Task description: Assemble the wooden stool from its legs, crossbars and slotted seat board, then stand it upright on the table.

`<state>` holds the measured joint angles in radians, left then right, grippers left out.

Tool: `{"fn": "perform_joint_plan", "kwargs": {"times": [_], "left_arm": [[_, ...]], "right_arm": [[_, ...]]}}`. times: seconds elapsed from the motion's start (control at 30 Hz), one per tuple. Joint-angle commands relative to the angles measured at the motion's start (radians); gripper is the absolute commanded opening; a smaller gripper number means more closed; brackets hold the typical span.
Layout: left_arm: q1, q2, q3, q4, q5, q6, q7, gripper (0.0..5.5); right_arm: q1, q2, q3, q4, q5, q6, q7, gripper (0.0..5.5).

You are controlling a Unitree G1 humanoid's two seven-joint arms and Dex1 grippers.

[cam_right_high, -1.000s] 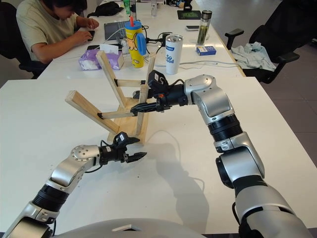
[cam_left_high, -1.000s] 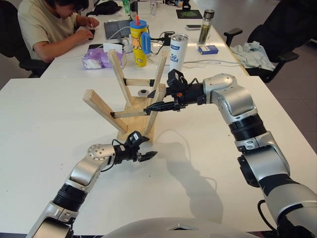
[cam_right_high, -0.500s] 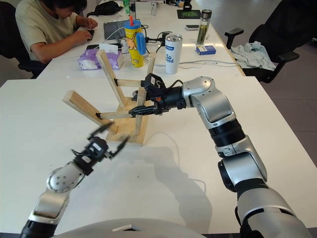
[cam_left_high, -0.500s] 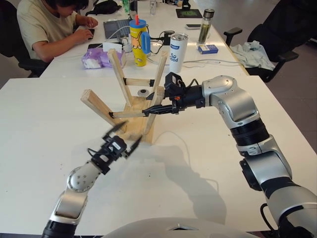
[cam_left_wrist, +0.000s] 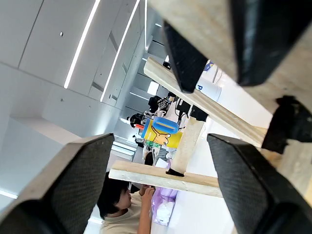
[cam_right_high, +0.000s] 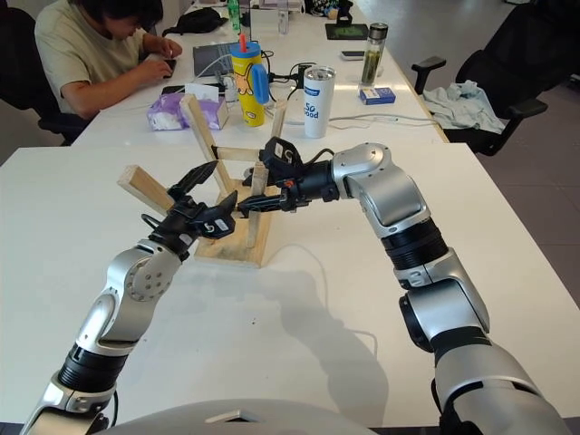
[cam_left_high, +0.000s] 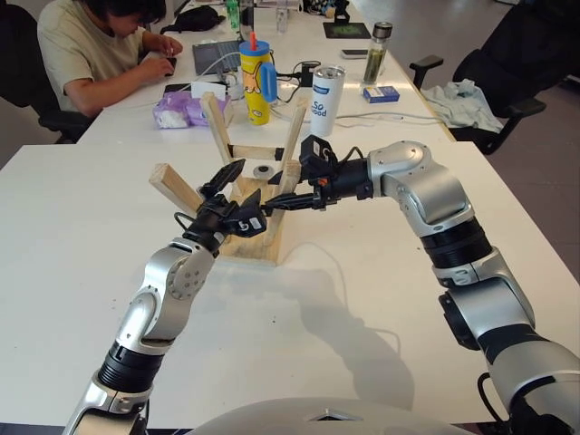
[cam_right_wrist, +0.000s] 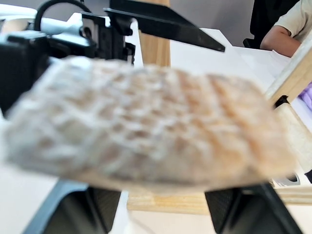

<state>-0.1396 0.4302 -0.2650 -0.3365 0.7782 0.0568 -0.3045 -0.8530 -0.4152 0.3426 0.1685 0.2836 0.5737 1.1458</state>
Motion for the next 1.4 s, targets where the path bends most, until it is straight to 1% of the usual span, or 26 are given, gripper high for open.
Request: {"fn": "perform_joint_plan", "kwargs": {"times": [0.03, 0.13, 0.23, 0.3, 0.4, 0.47, 0.57, 0.63, 0.67, 0.73, 0.8, 0.87, 0.9, 0.97, 1.03, 1.1, 1.2, 1.27, 1.33, 1.4], "left_arm": [[0.010, -0.056, 0.022, 0.046, -0.077, 0.078, -0.031, 3.59], [-0.085, -0.112, 0.121, -0.047, -0.166, 0.083, 0.041, 3.59], [-0.138, -0.129, 0.190, -0.122, -0.211, 0.063, 0.094, 3.59], [-0.127, -0.118, 0.181, -0.114, -0.203, 0.058, 0.092, 3.59], [-0.037, -0.076, 0.076, 0.023, -0.168, 0.063, 0.021, 3.59], [0.005, -0.049, 0.044, 0.076, -0.149, 0.040, 0.016, 3.59], [-0.002, -0.043, 0.058, 0.086, -0.161, 0.048, 0.020, 3.59], [-0.035, -0.085, 0.136, 0.025, -0.261, 0.025, 0.064, 3.59], [-0.048, -0.113, 0.189, -0.032, -0.342, -0.017, 0.094, 3.59], [-0.035, -0.147, 0.251, -0.111, -0.469, -0.076, 0.114, 3.59], [0.043, -0.158, 0.268, -0.151, -0.566, -0.118, 0.094, 3.59], [0.145, -0.150, 0.258, -0.163, -0.666, -0.161, 0.040, 3.59], [0.204, -0.143, 0.255, -0.152, -0.721, -0.177, 0.006, 3.59], [0.282, -0.124, 0.256, -0.124, -0.788, -0.205, -0.044, 3.59], [0.311, -0.115, 0.258, -0.098, -0.826, -0.217, -0.075, 3.59], [0.311, -0.114, 0.248, -0.065, -0.853, -0.200, -0.097, 3.59], [0.313, -0.127, 0.206, -0.010, -0.892, -0.113, -0.125, 3.59], [0.303, -0.146, 0.186, 0.037, -0.906, -0.050, -0.121, 3.59], [0.278, -0.158, 0.160, 0.101, -0.901, 0.062, -0.110, 3.59], [0.252, -0.172, 0.151, 0.158, -0.895, 0.109, -0.099, 3.59]], "right_arm": [[0.067, 0.010, 0.087, 0.049, -0.050, 0.043, 0.007, 2.05], [0.069, 0.010, 0.084, 0.049, -0.049, 0.032, 0.007, 2.05], [0.076, 0.006, 0.082, 0.044, -0.046, 0.018, 0.014, 2.05], [0.079, 0.005, 0.080, 0.041, -0.044, 0.013, 0.017, 2.05], [0.079, 0.011, 0.073, 0.048, -0.042, 0.006, 0.011, 2.05], [0.075, 0.016, 0.071, 0.056, -0.043, 0.000, 0.006, 2.05], [0.075, 0.015, 0.066, 0.064, -0.050, -0.018, -0.005, 2.05], [0.077, 0.017, 0.060, 0.069, -0.052, -0.041, -0.012, 2.05], [0.080, 0.021, 0.050, 0.071, -0.049, -0.056, -0.019, 2.05], [0.081, 0.036, 0.023, 0.081, -0.040, -0.081, -0.043, 2.05], [0.081, 0.051, -0.002, 0.093, -0.044, -0.122, -0.072, 2.05], [0.082, 0.061, -0.026, 0.097, -0.032, -0.140, -0.081, 2.05], [0.084, 0.066, -0.042, 0.096, -0.023, -0.149, -0.087, 2.42], [0.084, 0.075, -0.072, 0.098, -0.009, -0.163, -0.101, 2.73], [0.084, 0.077, -0.090, 0.096, -0.010, -0.180, -0.114, 3.01], [0.084, 0.074, -0.097, 0.082, -0.013, -0.194, -0.115, 3.37], [0.074, 0.067, -0.121, 0.046, 0.007, -0.185, -0.110, 3.37], [0.087, 0.042, -0.125, 0.014, 0.012, -0.156, -0.094, 3.37], [0.110, 0.012, -0.132, -0.023, 0.026, -0.121, -0.075, 3.37], [0.136, -0.015, -0.135, -0.061, 0.033, -0.093, -0.064, 3.37]]}}
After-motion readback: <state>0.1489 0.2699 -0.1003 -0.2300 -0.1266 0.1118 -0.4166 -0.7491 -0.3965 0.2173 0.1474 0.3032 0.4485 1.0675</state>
